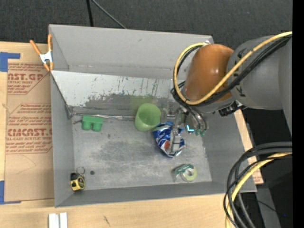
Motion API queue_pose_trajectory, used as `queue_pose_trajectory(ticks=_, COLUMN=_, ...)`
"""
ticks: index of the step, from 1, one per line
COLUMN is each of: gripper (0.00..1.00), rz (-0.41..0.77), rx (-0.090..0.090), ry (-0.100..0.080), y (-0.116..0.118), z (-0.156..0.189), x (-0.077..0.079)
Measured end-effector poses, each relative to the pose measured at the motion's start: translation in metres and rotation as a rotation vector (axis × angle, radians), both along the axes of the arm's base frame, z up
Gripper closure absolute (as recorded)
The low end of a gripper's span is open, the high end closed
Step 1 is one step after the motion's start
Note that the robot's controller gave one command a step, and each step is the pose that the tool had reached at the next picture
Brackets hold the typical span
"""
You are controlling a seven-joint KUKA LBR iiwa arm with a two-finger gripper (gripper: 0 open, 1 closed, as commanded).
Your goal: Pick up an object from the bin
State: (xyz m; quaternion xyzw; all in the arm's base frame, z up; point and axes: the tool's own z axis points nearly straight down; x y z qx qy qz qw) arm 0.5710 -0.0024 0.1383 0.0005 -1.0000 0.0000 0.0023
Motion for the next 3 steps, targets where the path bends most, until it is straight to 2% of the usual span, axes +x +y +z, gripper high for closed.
queue_pose_trajectory(ticks=1, gripper=0.00, rz=-0.015, rx=-0.002, ry=-0.002, y=-0.070, z=-0.067, x=0.015)
queue_pose_trajectory(ticks=2, gripper=1.00, rz=-0.010, rx=0.000, ry=-0.006, y=-0.066, z=-0.063, x=0.016)
queue_pose_trajectory(ticks=3, gripper=1.00, rz=-0.028, rx=-0.002, ry=-0.012, y=-0.087, z=0.063, x=-0.043)
